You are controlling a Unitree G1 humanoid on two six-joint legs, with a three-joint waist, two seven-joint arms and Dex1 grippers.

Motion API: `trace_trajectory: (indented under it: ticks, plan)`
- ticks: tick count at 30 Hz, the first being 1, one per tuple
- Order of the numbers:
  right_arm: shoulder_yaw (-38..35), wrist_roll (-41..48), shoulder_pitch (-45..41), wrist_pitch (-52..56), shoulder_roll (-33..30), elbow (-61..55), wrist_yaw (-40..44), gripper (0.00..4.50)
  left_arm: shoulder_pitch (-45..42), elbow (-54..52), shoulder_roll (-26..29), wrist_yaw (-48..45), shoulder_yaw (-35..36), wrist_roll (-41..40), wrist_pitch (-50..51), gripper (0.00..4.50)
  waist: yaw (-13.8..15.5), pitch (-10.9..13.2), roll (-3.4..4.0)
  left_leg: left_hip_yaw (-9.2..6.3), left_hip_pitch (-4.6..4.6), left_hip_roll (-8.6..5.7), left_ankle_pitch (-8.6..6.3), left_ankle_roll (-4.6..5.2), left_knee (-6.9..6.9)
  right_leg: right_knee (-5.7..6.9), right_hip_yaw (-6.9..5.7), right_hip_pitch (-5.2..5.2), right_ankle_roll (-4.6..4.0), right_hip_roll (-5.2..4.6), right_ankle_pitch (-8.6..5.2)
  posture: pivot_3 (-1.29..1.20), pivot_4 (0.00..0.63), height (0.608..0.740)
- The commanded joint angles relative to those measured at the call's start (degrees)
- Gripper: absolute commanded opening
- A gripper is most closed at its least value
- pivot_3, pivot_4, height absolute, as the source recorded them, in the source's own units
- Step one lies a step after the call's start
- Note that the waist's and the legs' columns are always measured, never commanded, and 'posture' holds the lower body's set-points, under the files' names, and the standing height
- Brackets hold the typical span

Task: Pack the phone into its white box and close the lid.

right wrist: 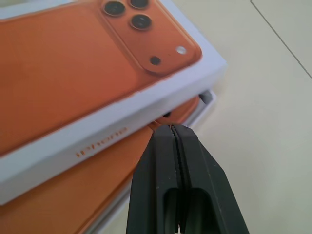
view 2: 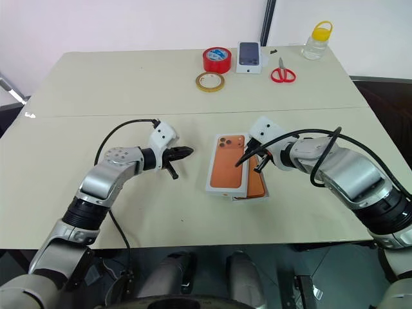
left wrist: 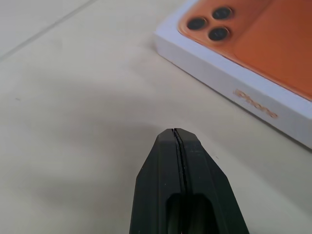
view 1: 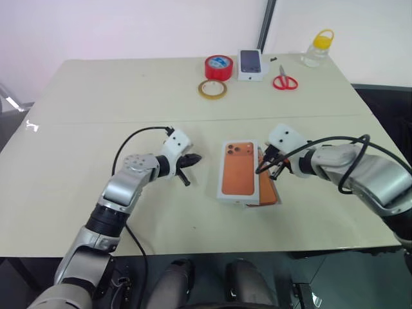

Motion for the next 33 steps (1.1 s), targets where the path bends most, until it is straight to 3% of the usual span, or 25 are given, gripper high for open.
trace_trajectory:
  ticks: [1, 9, 33]
  plan:
    - [-1.27, -3.07, 0.51, 0.39, 1.39, -1.54, 2.1, 0.02, -2.03, -1.2, -0.89, -2.66, -2.4, 0.19, 0.65, 0.0, -0.05, 0.0, -0.01, 0.0, 0.0, 0.0, 0.0, 0.0, 0.0, 0.0, 0.0, -0.01, 0.0, 0.0, 0.0, 0.0, 0.15, 0.74]
    - [-3.0, -6.48, 1.83, 2.0, 3.16, -2.94, 5.59, 0.02, -2.84, -2.08, -3.29, -6.32, -6.02, -0.17, -0.48, 0.0, -0.35, 0.0, 0.0, -0.01, 0.01, 0.03, 0.01, -0.02, -0.02, 0.05, 0.0, -0.04, 0.0, 0.02, 0.0, 0.0, 0.15, 0.74]
    - [-7.76, -12.0, 8.18, 4.14, 3.04, -7.57, 11.88, 0.02, -1.79, -7.27, -8.24, -7.06, -7.42, -0.75, -0.21, 0.0, -0.28, 0.0, -0.01, 0.0, 0.01, 0.02, 0.01, -0.02, 0.0, 0.05, 0.0, -0.01, 0.0, 0.02, 0.0, 0.0, 0.15, 0.74]
